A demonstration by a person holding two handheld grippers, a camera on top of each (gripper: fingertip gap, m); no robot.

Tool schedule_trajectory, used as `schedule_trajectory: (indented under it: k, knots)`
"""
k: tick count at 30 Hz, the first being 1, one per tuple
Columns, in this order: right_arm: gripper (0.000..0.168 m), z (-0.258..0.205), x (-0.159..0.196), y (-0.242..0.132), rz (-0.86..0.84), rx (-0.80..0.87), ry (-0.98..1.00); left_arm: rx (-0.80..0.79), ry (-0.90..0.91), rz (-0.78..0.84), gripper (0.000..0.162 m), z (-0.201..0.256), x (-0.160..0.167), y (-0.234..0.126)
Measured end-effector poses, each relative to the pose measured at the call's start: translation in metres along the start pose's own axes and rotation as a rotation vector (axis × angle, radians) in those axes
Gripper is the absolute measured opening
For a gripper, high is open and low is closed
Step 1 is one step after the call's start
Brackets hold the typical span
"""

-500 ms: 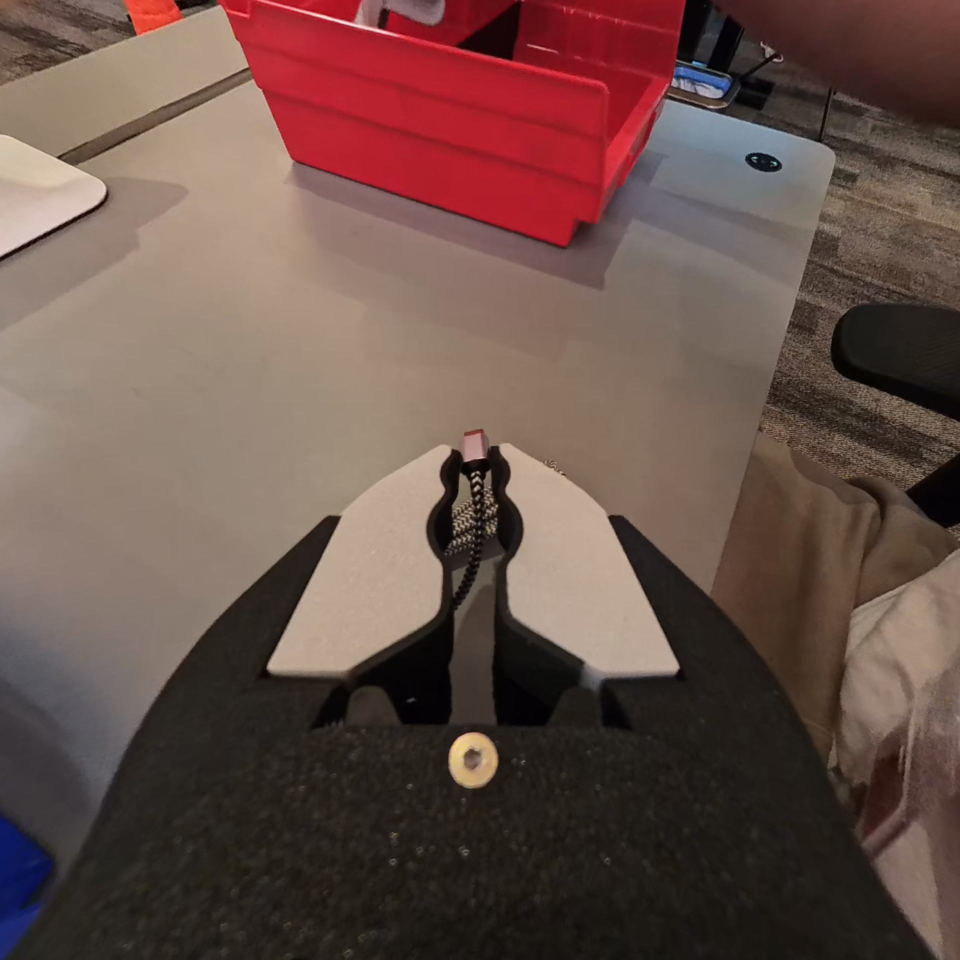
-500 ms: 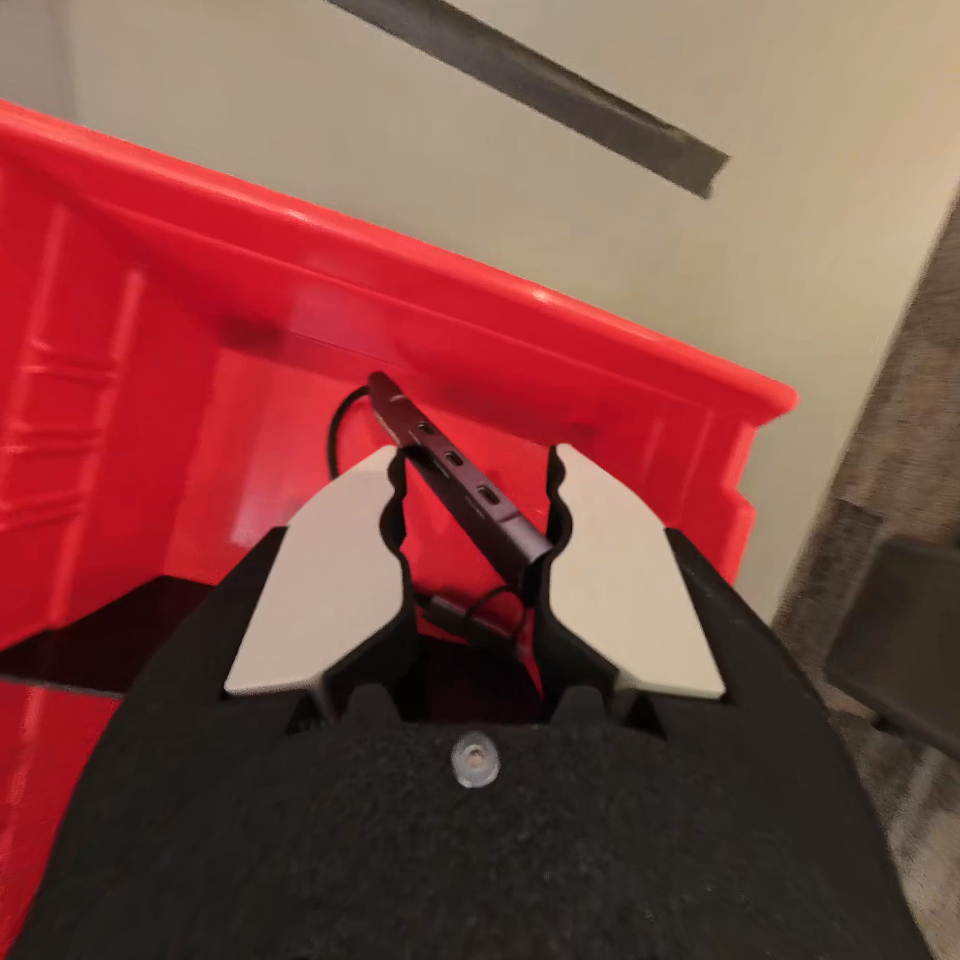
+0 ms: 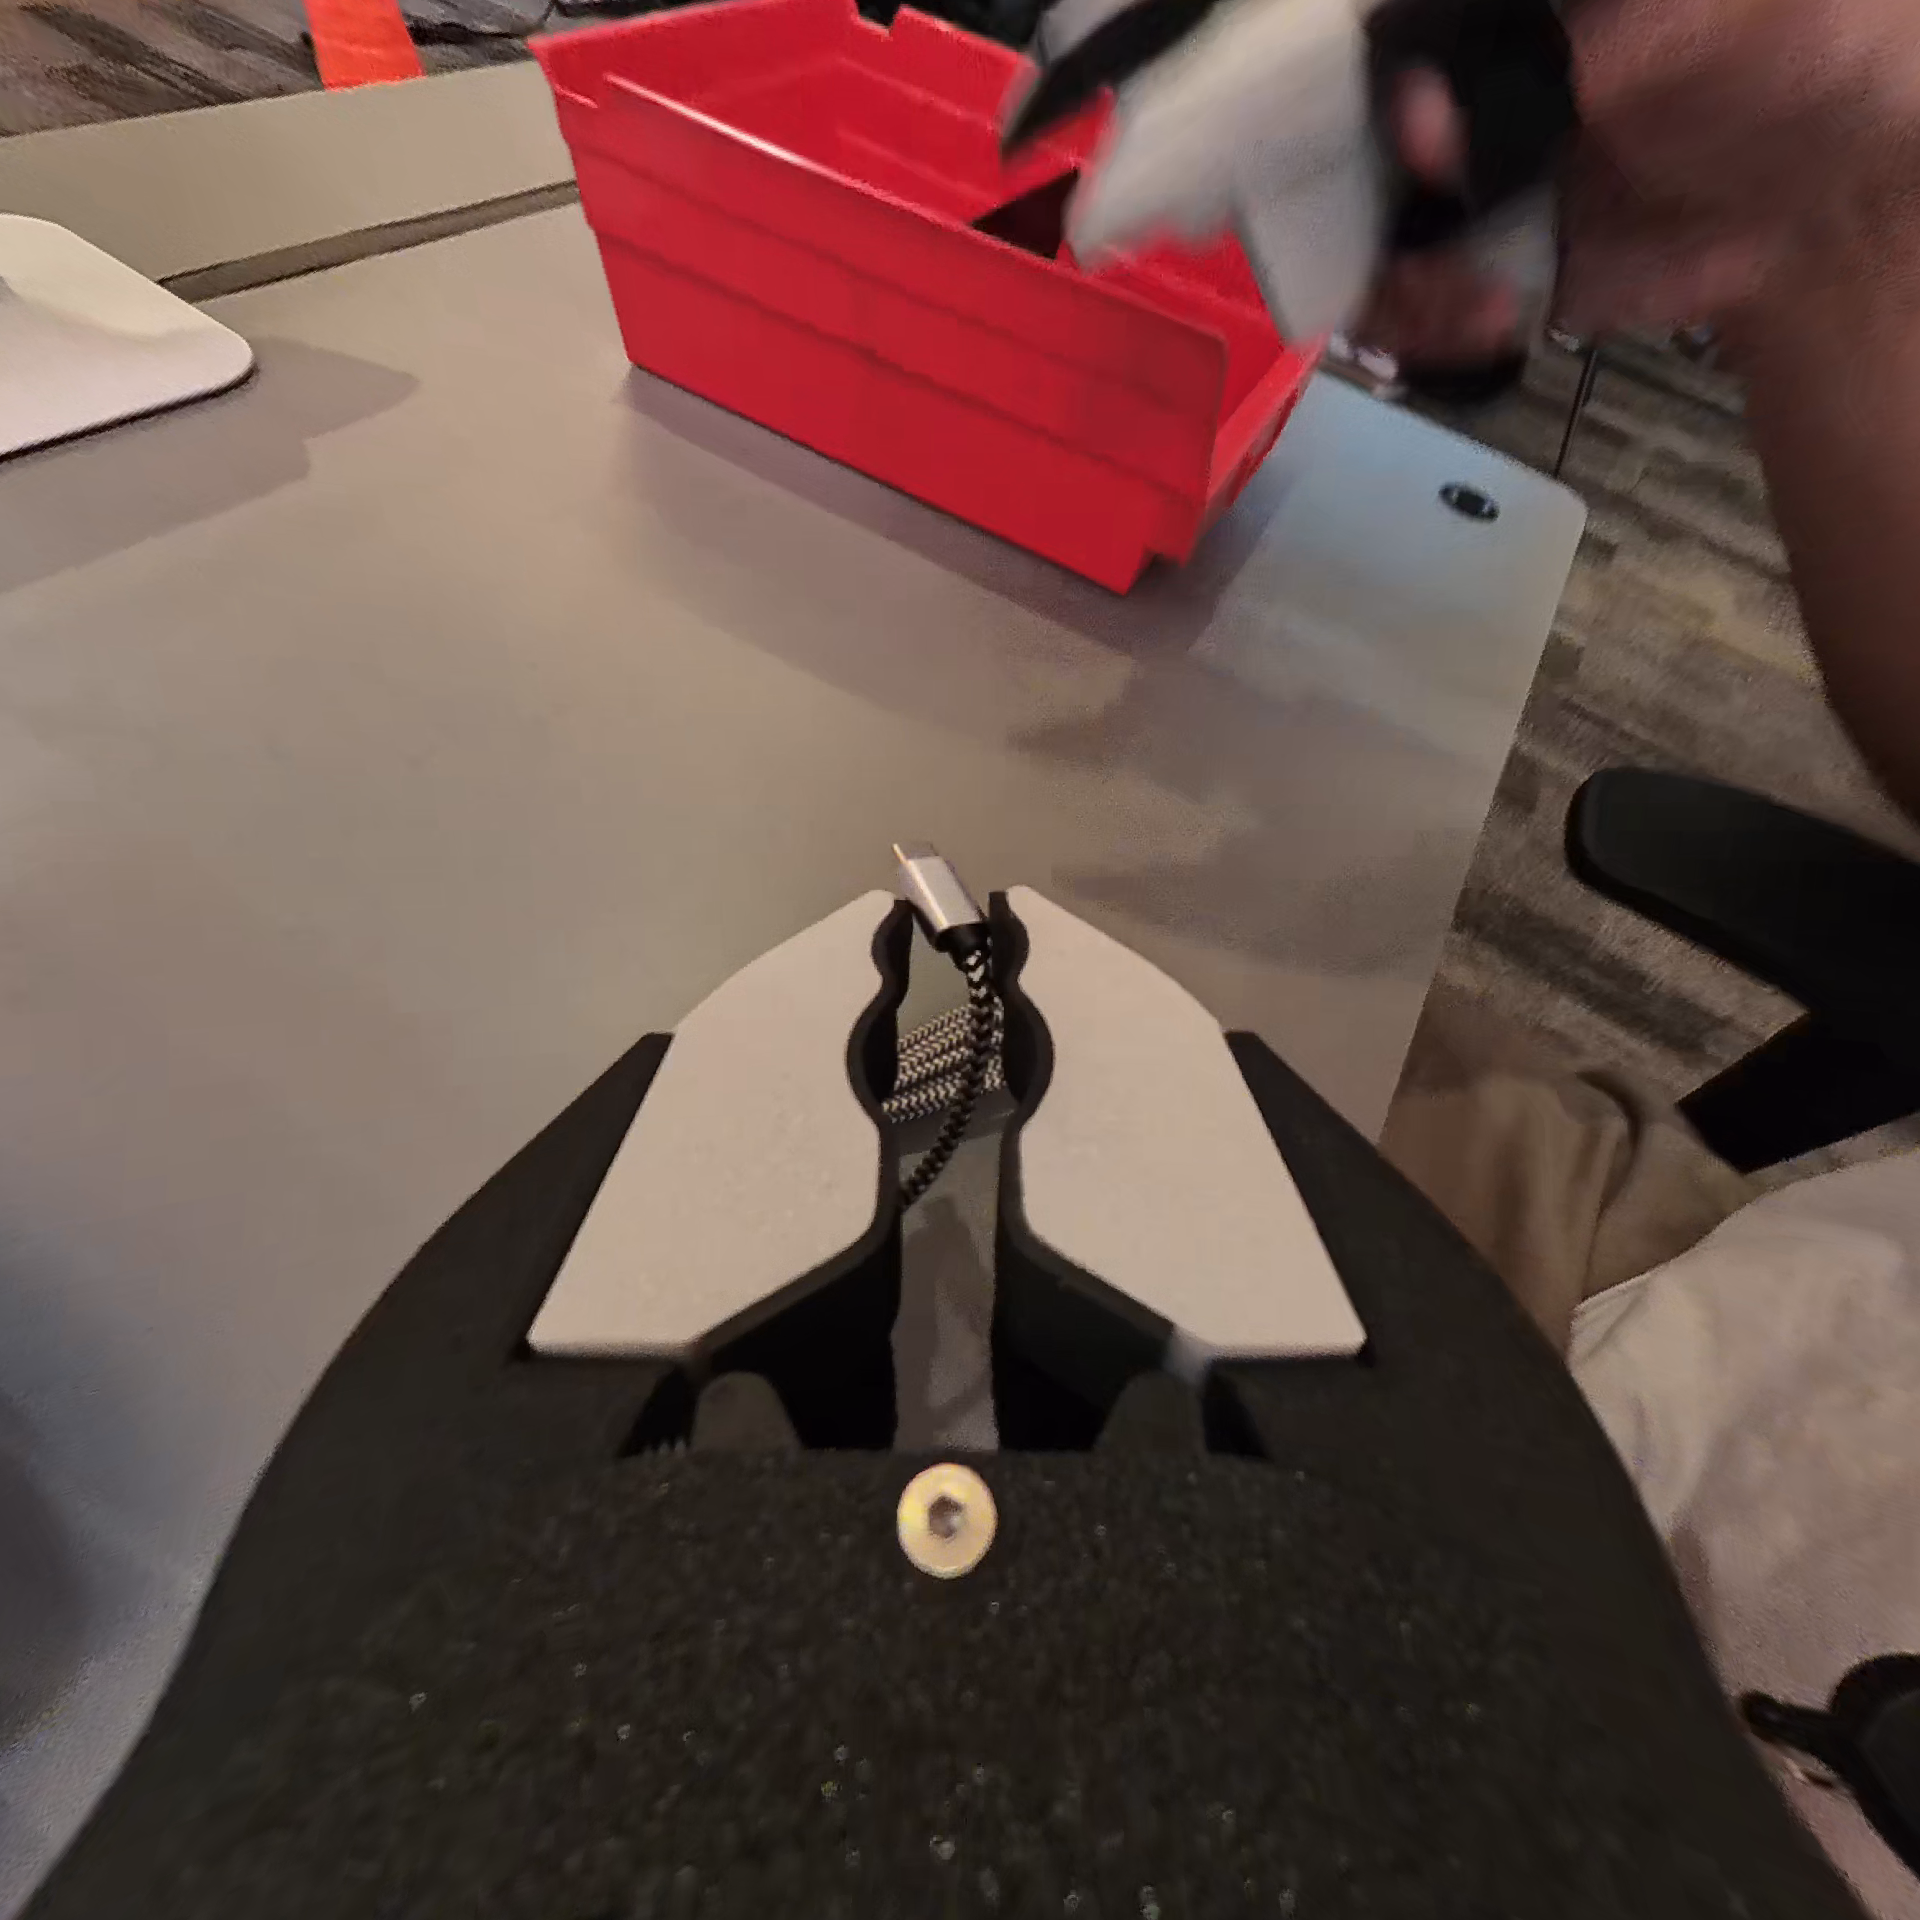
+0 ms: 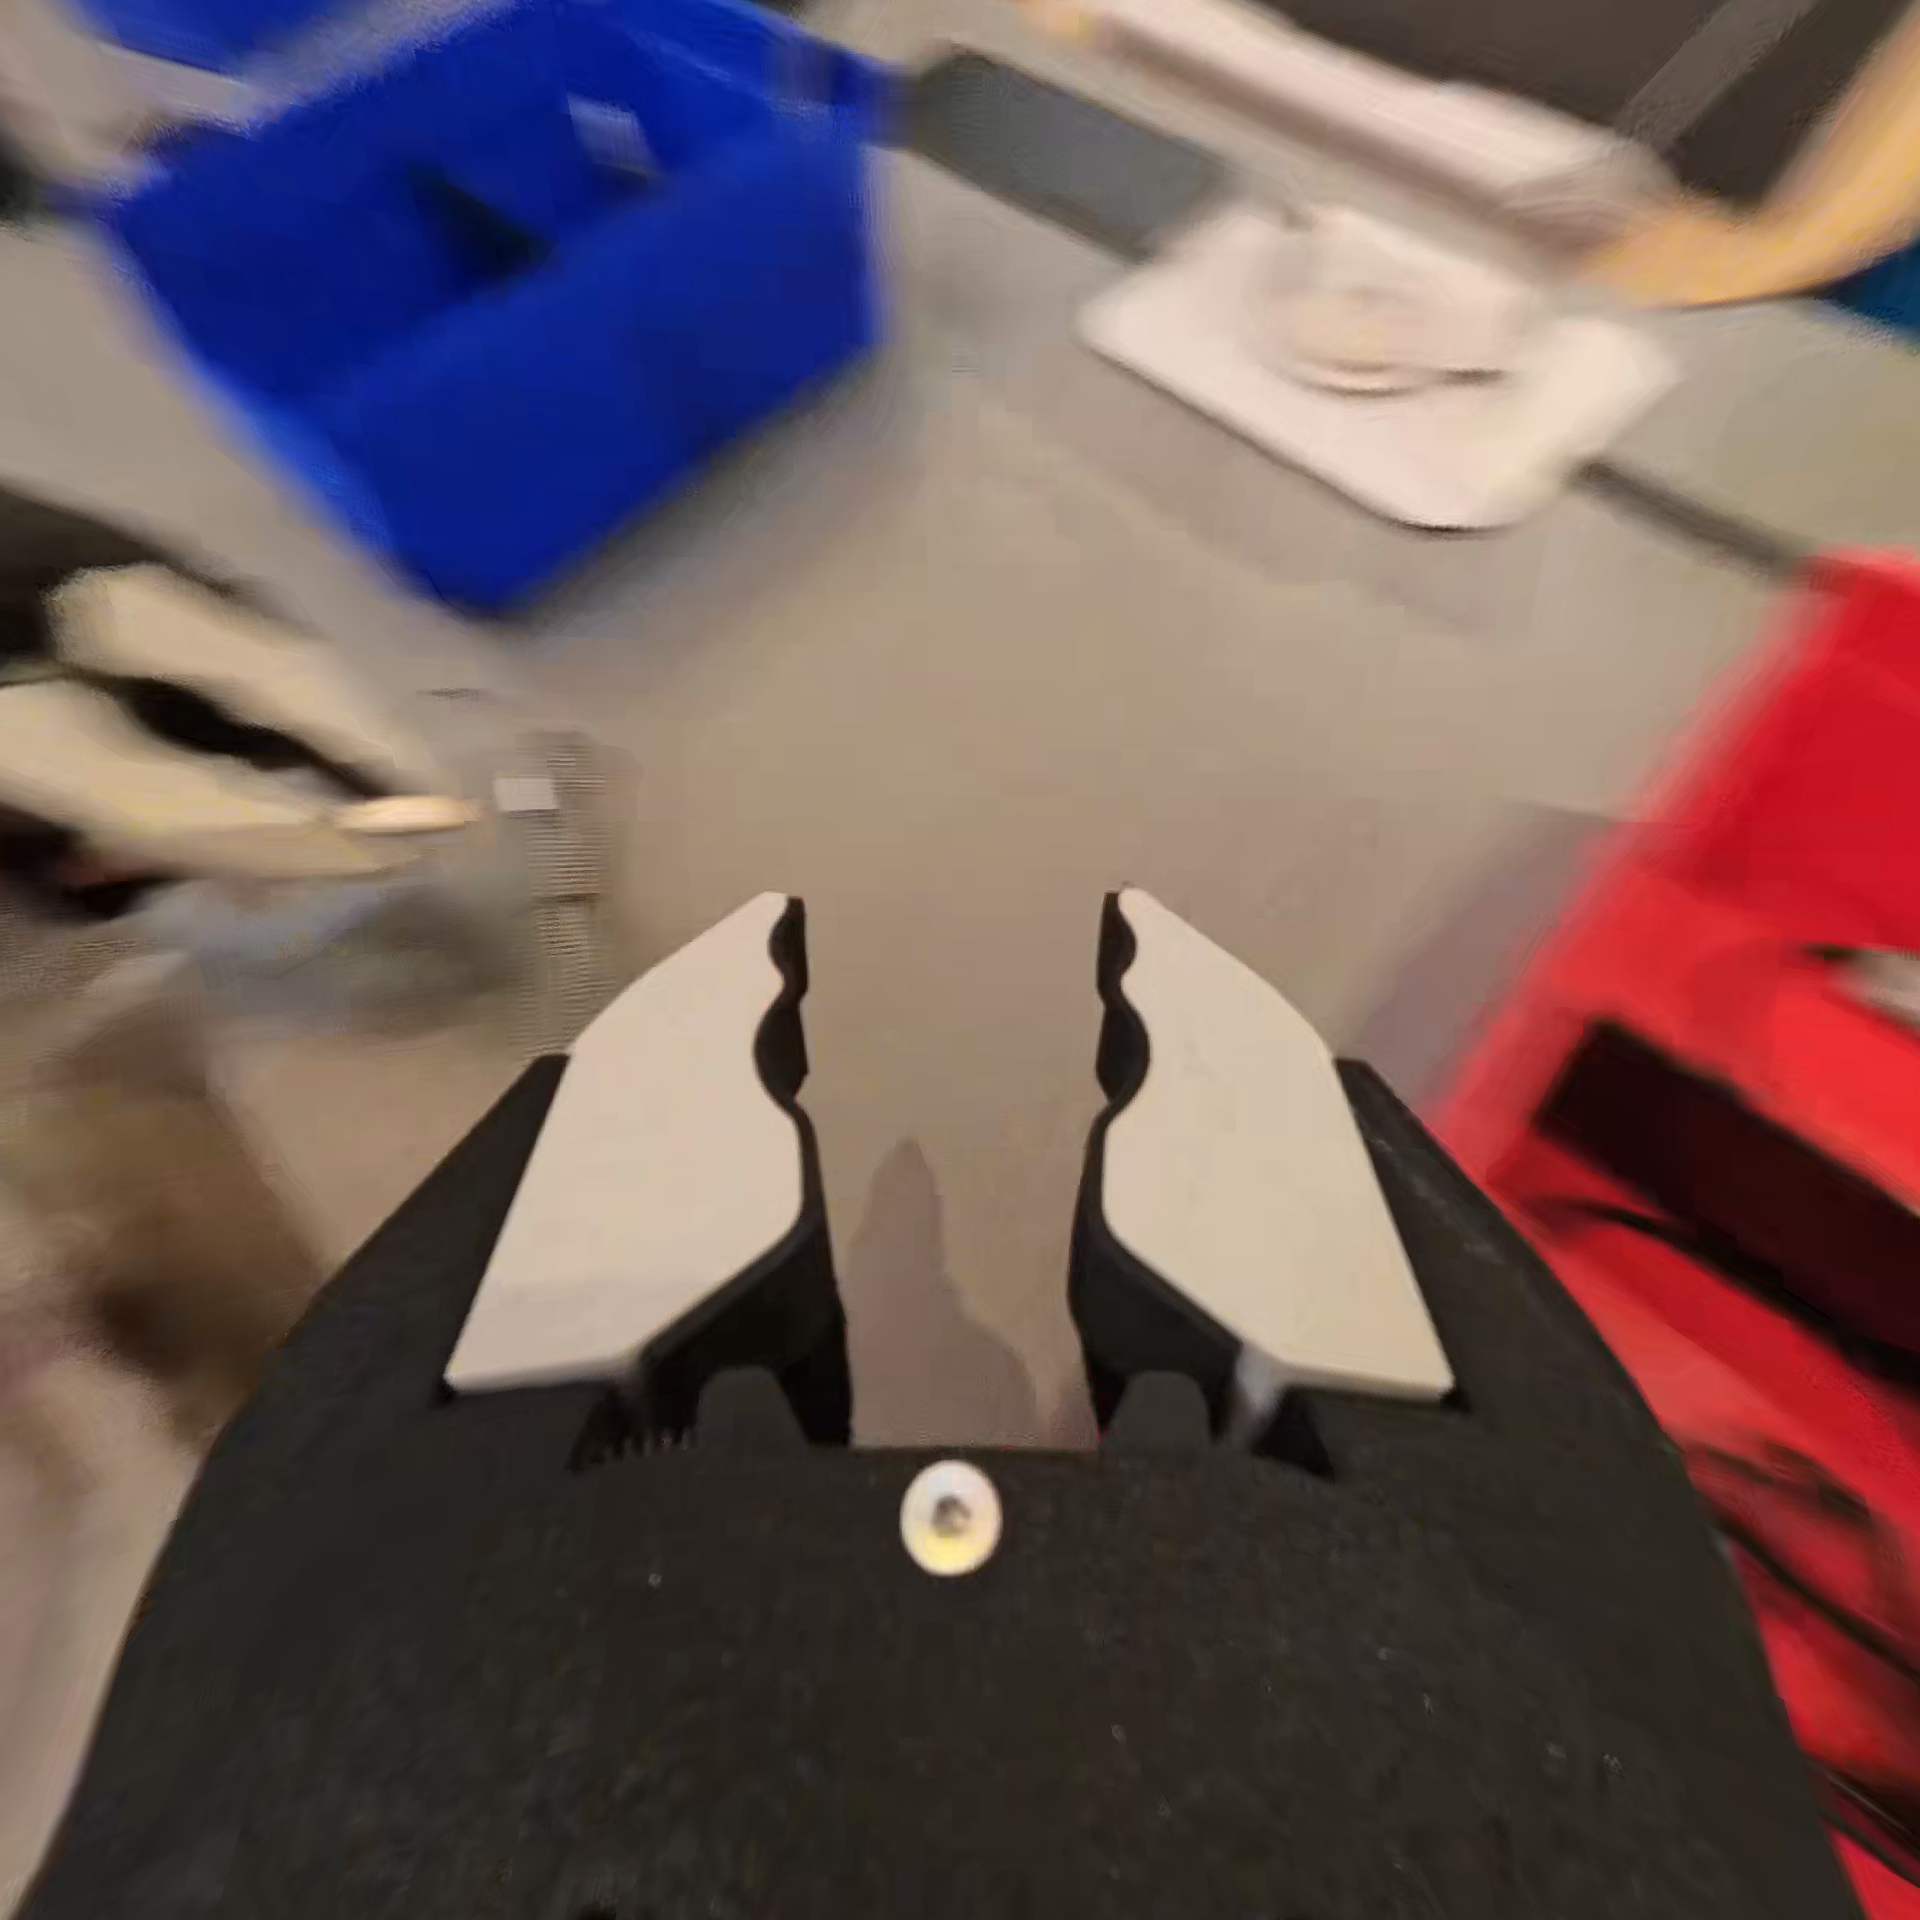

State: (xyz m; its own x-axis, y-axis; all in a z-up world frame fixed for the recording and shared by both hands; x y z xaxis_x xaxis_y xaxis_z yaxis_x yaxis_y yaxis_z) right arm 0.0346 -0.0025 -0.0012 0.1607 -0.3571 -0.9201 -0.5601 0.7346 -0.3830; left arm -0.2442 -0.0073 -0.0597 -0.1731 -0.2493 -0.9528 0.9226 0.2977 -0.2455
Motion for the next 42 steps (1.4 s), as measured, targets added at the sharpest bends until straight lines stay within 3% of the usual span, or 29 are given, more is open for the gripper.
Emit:
schedule_trajectory:
  k: [3,6,9,14,17,23,28,33,37,42]
  knots:
    - [0.054,-0.069,0.043,0.030,0.010,-0.243,0.042,-0.002,-0.077,0.073,0.013,-0.006,-0.001,-0.011]
    - [0.055,-0.114,0.083,0.065,-0.056,-0.242,-0.040,0.008,-0.146,0.117,0.013,-0.015,0.000,-0.019]
    - [0.053,-0.141,0.092,0.089,-0.067,-0.167,-0.185,0.025,-0.179,0.140,0.012,-0.020,-0.002,-0.022]
    - [0.048,-0.153,0.092,0.115,-0.151,0.002,-0.390,0.046,-0.163,0.174,0.013,-0.019,-0.003,-0.026]
    - [0.017,-0.149,0.092,0.118,-0.189,0.023,-0.324,0.055,-0.188,0.194,0.013,-0.020,-0.003,-0.029]
    - [0.009,-0.137,0.089,0.109,-0.205,-0.028,-0.254,0.027,-0.194,0.207,0.011,-0.025,-0.002,-0.036]
    - [0.009,-0.102,0.076,0.080,-0.108,0.098,-0.213,0.052,-0.185,0.185,0.024,-0.021,-0.004,-0.044]
    - [0.008,-0.061,0.042,0.021,0.057,0.246,-0.308,0.085,-0.165,0.112,0.020,-0.003,0.015,-0.053]
    - [0.008,-0.015,0.012,-0.051,0.017,0.484,-0.506,0.080,-0.211,0.098,0.014,0.003,0.029,-0.060]
    - [0.009,0.051,0.002,-0.138,-0.098,0.633,-0.543,0.101,-0.282,0.095,0.014,-0.004,0.032,-0.062]
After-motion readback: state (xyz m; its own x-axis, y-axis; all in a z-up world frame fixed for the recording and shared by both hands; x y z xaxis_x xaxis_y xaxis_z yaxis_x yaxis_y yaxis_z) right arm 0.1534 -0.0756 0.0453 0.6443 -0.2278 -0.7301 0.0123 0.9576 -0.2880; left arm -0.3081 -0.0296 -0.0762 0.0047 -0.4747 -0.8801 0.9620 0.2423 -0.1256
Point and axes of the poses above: each gripper's, where its closed fingertips meet, y out along the fingers, x out of its underside, z = x × y across the jaws, the point moved 10 cm from there along -y, back along the fingers, and after that the axes turned 11 degrees about z, right-handed, at the moved point
